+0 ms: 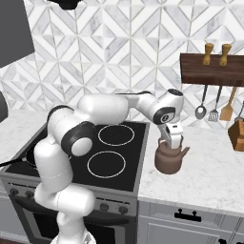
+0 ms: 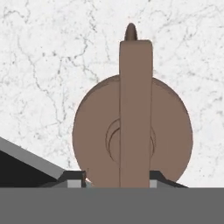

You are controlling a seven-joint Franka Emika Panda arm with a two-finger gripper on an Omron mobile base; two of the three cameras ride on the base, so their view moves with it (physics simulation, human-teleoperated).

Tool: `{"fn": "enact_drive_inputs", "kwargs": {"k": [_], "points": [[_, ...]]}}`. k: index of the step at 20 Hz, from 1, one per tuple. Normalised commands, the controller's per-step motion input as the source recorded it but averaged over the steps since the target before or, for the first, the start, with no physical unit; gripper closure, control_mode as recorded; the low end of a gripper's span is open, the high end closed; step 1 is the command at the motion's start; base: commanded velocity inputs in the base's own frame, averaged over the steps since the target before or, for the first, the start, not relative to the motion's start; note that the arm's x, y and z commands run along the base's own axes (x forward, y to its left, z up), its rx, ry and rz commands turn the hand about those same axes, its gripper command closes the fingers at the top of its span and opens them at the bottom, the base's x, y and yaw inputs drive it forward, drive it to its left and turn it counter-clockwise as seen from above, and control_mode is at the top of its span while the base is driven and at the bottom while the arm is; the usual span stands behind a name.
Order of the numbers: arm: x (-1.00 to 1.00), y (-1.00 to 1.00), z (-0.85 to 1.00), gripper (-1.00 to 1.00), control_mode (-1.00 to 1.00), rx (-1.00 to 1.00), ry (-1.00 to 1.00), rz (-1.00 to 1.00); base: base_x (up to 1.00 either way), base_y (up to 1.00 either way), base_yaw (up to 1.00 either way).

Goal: Pick the kettle from the counter and place it on a stove burner. Then turn the burner on.

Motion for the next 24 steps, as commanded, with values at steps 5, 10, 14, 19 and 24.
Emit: {"fn": "enact_drive_inputs", "kwargs": {"k": [5, 10, 14, 19, 24], "points": [[-0.03, 0.01, 0.01, 1.00, -1.00, 0.00, 0.00, 0.00, 0.00, 0.00, 0.00], [-0.27, 0.19, 0.21, 1.00, -1.00, 0.00, 0.00, 0.00, 0.00, 0.00, 0.00], [-0.32, 0.69, 0.27, 1.00, -1.00, -0.02, 0.00, 0.00, 0.00, 0.00, 0.00], [-0.19, 0.99, 0.25, 1.00, -1.00, -0.07, 0.00, 0.00, 0.00, 0.00, 0.00], [-0.05, 1.00, 0.25, 1.00, -1.00, -0.09, 0.00, 0.00, 0.00, 0.00, 0.00]]}}
